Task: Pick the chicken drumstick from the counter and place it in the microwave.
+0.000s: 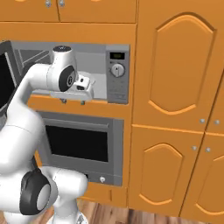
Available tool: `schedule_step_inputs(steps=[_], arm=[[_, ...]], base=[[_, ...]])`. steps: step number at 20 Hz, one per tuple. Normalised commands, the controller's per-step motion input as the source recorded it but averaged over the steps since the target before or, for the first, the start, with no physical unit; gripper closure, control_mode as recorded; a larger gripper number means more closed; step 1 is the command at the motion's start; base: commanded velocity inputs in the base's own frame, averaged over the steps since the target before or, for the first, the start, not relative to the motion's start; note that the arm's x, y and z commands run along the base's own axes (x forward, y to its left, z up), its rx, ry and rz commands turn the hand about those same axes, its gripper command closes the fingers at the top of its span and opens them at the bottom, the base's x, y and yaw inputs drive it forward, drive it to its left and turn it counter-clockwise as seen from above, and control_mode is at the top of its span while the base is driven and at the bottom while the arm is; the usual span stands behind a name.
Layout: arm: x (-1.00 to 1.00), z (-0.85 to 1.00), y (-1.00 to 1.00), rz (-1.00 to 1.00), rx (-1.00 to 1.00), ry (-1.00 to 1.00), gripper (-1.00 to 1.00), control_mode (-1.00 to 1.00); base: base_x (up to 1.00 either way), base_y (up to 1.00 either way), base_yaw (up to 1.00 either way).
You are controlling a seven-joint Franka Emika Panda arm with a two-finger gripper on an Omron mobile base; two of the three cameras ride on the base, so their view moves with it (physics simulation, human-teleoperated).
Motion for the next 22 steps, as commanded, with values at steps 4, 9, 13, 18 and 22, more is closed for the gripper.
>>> schedule_step_inputs(steps=[4, 9, 13, 18, 22], arm=[[0.00, 0.00, 0.00, 0.00, 0.00, 0.00, -1.00, 1.00], [0.00, 0.00, 0.00, 0.00, 0.00, 0.00, -1.00, 1.00], [0.00, 0.00, 0.00, 0.00, 0.00, 0.00, -1.00, 1.00], [0.00, 0.00, 0.00, 0.00, 0.00, 0.00, -1.00, 1.00], [0.00, 0.00, 0.00, 0.00, 0.00, 0.00, -1.00, 1.00]], base=[[-0.67, -0.13, -0.15], [-0.15, 0.00, -0.45], [0.00, 0.00, -0.91], [0.00, 0.00, -1.00], [0.00, 0.02, -1.00]])
